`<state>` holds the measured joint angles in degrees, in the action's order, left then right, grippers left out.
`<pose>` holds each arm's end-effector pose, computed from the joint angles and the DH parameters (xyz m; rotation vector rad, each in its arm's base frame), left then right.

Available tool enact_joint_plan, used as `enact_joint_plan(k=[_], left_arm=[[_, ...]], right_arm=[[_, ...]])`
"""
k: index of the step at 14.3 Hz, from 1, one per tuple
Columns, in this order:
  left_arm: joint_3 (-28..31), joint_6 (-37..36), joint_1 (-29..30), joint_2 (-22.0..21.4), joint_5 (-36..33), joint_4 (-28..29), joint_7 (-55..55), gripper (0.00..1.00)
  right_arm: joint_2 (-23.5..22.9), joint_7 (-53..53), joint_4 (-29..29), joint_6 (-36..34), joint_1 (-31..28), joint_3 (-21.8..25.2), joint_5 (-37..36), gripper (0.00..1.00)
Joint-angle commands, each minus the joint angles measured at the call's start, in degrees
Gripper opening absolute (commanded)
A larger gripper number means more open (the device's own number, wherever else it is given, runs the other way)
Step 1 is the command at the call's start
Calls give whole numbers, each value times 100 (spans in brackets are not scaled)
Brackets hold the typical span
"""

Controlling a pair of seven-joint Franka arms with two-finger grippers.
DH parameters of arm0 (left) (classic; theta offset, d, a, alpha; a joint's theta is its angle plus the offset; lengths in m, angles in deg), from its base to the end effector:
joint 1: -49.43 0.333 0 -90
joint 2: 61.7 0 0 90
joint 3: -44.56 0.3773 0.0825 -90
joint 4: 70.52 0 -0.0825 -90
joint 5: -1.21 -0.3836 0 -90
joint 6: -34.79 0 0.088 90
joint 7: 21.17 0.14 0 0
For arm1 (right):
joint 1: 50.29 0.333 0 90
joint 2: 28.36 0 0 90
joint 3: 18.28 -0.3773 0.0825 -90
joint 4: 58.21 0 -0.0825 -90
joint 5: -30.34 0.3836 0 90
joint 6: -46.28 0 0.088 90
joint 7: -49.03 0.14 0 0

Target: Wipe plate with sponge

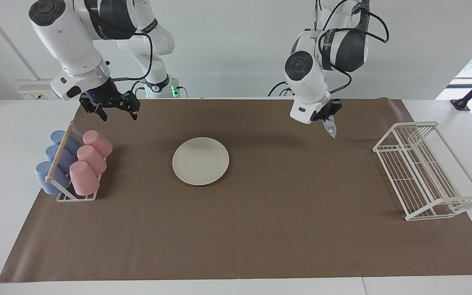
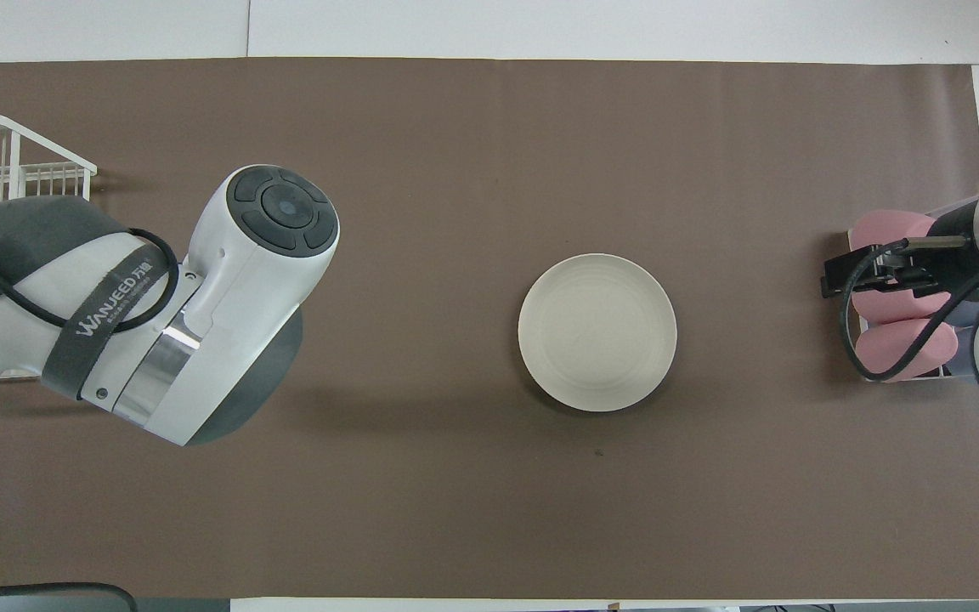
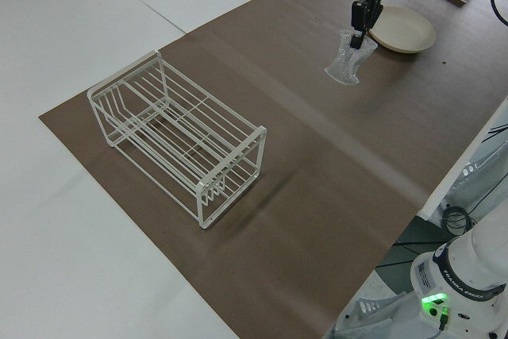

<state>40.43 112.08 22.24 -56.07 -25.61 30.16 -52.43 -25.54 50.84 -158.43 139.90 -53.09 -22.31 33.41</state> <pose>0.4851 -0.2110 0.5225 -2.4752 0.0222 0.2351 0.5332 0.0195 0.6009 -3.0916 0.0239 0.1042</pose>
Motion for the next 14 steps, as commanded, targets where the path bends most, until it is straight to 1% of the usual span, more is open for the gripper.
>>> enact_joint_plan(k=[1,2,4,5,7,8,9,10,12,14], left_arm=[[70,-512,-164,245,-935,-171,-91,0],[70,-609,-156,280,-1252,-163,-91,0],[70,-785,-103,508,-2069,-163,-91,0],[88,-786,-68,605,-2438,-163,-82,0],[149,-760,11,903,-3168,-163,-82,0],[141,-646,290,1096,-3511,-250,-73,0],[132,-471,458,1272,-3610,-416,-73,0],[149,-104,642,1404,-3715,-478,-56,0],[141,372,986,1571,-4163,-496,-38,0],[141,882,1258,1634,-4173,-488,-38,0]], right_arm=[[-80,-295,143,-2,-133,-63,-70,100],[-115,-435,169,-19,-142,-63,-70,100],[-141,-472,187,-63,-256,-46,-61,100],[-167,-472,335,-107,-413,-46,-70,100],[-413,-489,896,-395,-476,-2,-227,100],[-510,-489,1151,-624,-468,-2,-393,100],[-502,-489,1215,-765,-450,-2,-456,100],[-441,-533,1198,-819,-459,7,-483,100],[-396,-970,1145,-819,-538,251,-474,100],[-344,-981,1066,-828,-529,350,-474,100]])
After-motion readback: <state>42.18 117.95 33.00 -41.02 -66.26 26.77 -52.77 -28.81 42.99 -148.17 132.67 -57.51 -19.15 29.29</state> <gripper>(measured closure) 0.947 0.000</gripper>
